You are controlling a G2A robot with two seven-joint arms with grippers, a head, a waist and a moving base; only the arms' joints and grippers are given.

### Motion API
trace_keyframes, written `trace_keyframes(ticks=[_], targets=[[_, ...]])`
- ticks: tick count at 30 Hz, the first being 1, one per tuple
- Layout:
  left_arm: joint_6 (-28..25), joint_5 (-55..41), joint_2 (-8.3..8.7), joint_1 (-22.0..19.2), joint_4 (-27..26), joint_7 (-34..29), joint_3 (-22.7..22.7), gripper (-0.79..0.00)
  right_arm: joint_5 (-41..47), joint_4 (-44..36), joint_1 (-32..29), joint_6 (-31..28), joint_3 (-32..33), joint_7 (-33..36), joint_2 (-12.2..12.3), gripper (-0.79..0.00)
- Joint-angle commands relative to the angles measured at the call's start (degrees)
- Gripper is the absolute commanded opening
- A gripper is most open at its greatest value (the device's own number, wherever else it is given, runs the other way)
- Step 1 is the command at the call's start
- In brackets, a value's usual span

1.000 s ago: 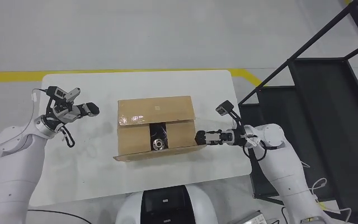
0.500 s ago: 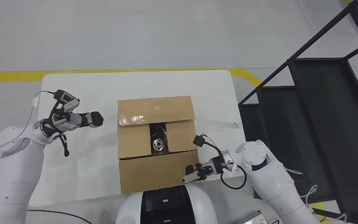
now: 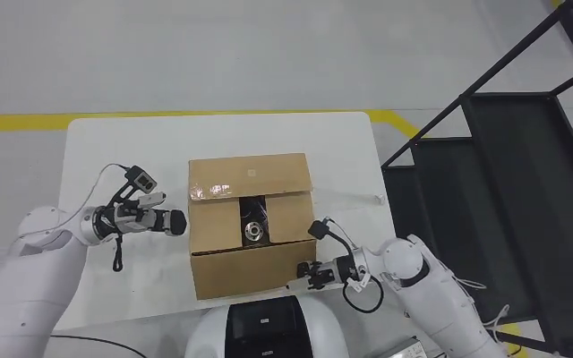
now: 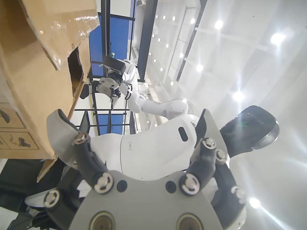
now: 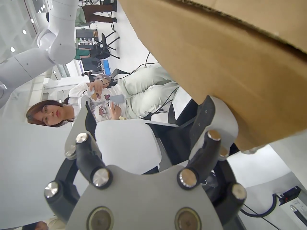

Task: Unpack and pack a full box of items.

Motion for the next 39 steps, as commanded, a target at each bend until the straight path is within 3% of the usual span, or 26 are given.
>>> trace_keyframes(ticks=[1, 9, 19, 30, 39], targets=[[-0.7, -1.1, 0.0, -0.7, 1.2, 0.0, 0.9, 0.0, 1.1, 0.0, -0.3, -0.3, 0.6, -0.1, 0.2, 0.0], [-4.1, -3.6, -1.03, -5.5, 7.7, 0.0, 5.5, 0.0, 5.7, 0.0, -2.2, -0.9, 5.3, -0.4, 1.3, 0.0], [-5.3, -6.9, -3.59, -13.4, 15.5, 0.0, 12.3, 0.0, 11.7, -0.6, -3.9, -1.0, 9.5, 0.9, 2.4, 0.0], [-1.1, -19.0, -5.45, -20.2, 16.9, 0.0, 18.2, 0.0, 16.6, -0.8, -5.5, -1.1, 13.9, 1.0, 3.4, 0.0], [-4.3, -21.7, -9.25, -29.3, 27.8, 0.0, 23.2, 0.0, 19.5, -1.1, -7.8, -1.7, 17.8, -0.1, 4.1, 0.0]])
